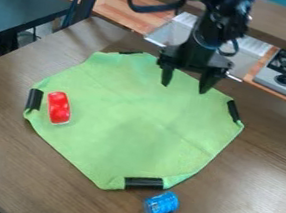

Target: Fold the cloth from the top right to bottom left

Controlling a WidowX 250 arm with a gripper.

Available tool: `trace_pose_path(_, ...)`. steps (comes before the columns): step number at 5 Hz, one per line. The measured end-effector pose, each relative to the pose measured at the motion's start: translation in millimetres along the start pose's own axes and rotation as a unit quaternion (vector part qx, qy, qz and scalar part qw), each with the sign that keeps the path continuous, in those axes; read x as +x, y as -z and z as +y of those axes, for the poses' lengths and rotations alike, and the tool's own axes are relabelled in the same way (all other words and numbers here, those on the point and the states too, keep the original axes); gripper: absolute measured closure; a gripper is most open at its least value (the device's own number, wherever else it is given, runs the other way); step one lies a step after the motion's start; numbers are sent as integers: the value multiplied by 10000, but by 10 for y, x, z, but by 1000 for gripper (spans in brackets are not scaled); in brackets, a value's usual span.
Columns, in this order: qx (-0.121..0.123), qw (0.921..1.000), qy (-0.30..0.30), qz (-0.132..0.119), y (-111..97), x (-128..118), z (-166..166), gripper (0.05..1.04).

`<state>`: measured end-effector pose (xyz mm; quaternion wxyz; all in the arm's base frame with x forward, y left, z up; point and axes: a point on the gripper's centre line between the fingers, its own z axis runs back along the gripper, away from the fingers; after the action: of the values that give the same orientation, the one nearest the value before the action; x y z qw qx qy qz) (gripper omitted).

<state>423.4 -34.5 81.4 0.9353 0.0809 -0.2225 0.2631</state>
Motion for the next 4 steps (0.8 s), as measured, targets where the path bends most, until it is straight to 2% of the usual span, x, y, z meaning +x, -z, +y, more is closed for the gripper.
trace_pose_path(2, -145, 9999, -14, -57, 67, -109, -469, 84)
trace_pose_path(3, -95, 9997, -209, 45, 209, -91, -592, 84)
trace_pose_path(4, -85, 9995, -288, -53, 298, -70, -708, 84)
